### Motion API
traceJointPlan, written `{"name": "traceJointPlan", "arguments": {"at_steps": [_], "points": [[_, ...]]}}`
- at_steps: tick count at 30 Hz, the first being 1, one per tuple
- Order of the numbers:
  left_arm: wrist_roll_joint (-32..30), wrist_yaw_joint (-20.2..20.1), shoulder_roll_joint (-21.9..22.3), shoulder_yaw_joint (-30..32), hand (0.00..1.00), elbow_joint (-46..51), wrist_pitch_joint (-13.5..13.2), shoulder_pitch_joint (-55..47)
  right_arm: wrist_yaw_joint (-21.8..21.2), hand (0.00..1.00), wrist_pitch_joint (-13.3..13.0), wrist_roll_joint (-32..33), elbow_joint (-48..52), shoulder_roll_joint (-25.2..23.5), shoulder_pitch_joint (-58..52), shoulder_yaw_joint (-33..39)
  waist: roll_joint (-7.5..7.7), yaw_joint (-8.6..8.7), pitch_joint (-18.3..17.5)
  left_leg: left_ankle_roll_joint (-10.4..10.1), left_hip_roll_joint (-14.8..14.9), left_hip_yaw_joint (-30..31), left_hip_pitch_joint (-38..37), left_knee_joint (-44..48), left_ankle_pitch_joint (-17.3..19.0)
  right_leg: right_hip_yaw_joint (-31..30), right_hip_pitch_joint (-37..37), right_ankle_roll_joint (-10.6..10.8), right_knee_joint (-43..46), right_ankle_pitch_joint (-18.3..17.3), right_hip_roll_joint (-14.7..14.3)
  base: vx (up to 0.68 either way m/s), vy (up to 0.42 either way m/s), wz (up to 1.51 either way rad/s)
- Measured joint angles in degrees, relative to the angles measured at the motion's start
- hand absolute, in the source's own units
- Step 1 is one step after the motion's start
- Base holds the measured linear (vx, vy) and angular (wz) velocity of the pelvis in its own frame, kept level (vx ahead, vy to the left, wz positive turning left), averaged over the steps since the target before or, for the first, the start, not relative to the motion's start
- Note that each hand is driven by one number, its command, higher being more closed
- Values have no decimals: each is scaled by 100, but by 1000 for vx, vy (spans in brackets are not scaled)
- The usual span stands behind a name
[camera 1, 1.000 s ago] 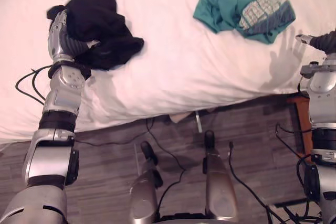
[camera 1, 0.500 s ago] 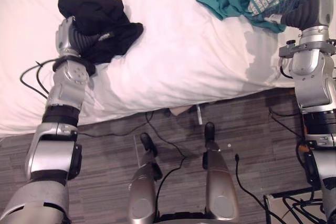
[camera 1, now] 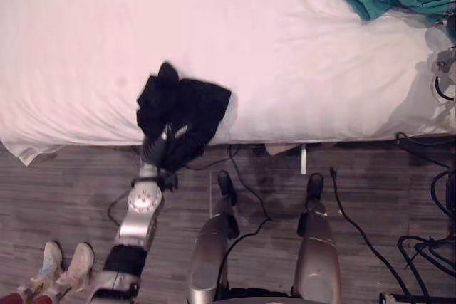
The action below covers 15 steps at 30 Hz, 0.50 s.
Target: Tidy the bed and pick cloth on bed and put in laundry
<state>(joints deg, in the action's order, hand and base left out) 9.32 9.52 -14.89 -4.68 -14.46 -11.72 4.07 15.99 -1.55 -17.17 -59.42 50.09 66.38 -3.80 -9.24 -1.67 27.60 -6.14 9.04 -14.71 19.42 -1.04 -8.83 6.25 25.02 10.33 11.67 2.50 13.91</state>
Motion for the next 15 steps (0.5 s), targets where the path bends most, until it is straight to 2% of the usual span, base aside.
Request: {"name": "traceJointPlan", "arguments": {"at_steps": [2, 3, 4, 5, 6, 7, 8, 9, 10, 11, 14, 15], "points": [[0, -95, 98, -17, 100, -95, 106, -212, -2, 100, -5, 105, 46, -15, -165, 162, 2, -2, 1, 21, -7, 4, -40, -64, -50, 19, -39, 1, -4, -1, 1, 16, -13, 13], [-1, -186, 170, -14, 100, -123, 264, -460, 2, 100, 17, 202, 546, -67, -717, 474, 10, -10, 3, 11, -11, 14, -195, -153, -106, 53, -198, 2, -38, -2, -3, 37, -18, 8], [-1, -198, 174, -13, 100, -122, 270, -521, 4, 100, 21, 228, 687, -96, -863, 561, 16, -10, 0, 9, -10, 14, -240, -169, -114, 58, -242, 2, -47, -2, -6, 90, -28, 1], [-9, -230, 187, -4, 100, -121, 290, -702, 22, 100, 73, 361, 1474, -333, -1666, 989, 41, -4, -13, 4, -8, 11, -477, -220, -121, 71, -473, 4, -92, -5, -16, 77, -21, -5], [-24, -266, 191, 28, 100, -118, 291, -776, 42, 100, 76, 414, 1827, -495, -2048, 1158, 65, 3, -25, 3, -8, 6, -587, -229, -116, 69, -573, 21, -92, -22, -16, 116, -34, -8], [-40, -328, 188, 107, 100, -117, 296, -868, 69, 100, 76, 539, 2419, -858, -2698, 1414, 131, 51, -108, -3, -13, -20, -753, -290, -109, 69, -711, 17, -91, -85, -16, 112, -34, -8], [-59, -357, 194, 245, 100, -119, 335, -1021, 62, 100, 51, 593, 3113, -1419, -3543, 1619, 255, 110, -376, -4, -7, -37, -852, -371, -108, 81, -763, 24, -92, -161, -29, 123, -40, -6], [-69, -374, 197, 306, 100, -120, 363, -1045, 51, 100, 39, 601, 3383, -1675, -3930, 1669, 319, 126, -491, -5, -3, -45, -911, -414, -108, 81, -805, 24, -88, -196, -37, 148, -49, -4], [-112, -414, 218, 412, 100, -136, 382, -1048, 23, 100, -15, 605, 3770, -2170, -4592, 1742, 435, 172, -605, -20, 7, -53, -1064, -425, -96, 100, -965, 12, -88, -244, -45, 139, -48, -1], [-116, -442, 286, 570, 100, -187, 385, -1091, -1, 100, -57, 605, 4141, -2918, -5402, 1740, 628, 254, -821, -50, 15, -90, -1267, -425, -47, 127, -1174, 12, -89, -331, -45, 154, -46, -3], [-119, -440, 571, 749, 100, -200, 419, -1254, -283, 100, -152, 708, 4538, -4070, -6854, 1641, 882, 384, -1255, -80, 24, -148, -1594, -425, 97, 107, -1485, 13, -135, -416, -52, 94, -14, -9], [-119, -440, 636, 758, 100, -200, 421, -1282, -330, 100, -167, 712, 4560, -4217, -7077, 1604, 912, 392, -1314, -83, 24, -174, -1647, -425, 113, 95, -1539, 13, -166, -416, -53, 62, 14, -17]]}}
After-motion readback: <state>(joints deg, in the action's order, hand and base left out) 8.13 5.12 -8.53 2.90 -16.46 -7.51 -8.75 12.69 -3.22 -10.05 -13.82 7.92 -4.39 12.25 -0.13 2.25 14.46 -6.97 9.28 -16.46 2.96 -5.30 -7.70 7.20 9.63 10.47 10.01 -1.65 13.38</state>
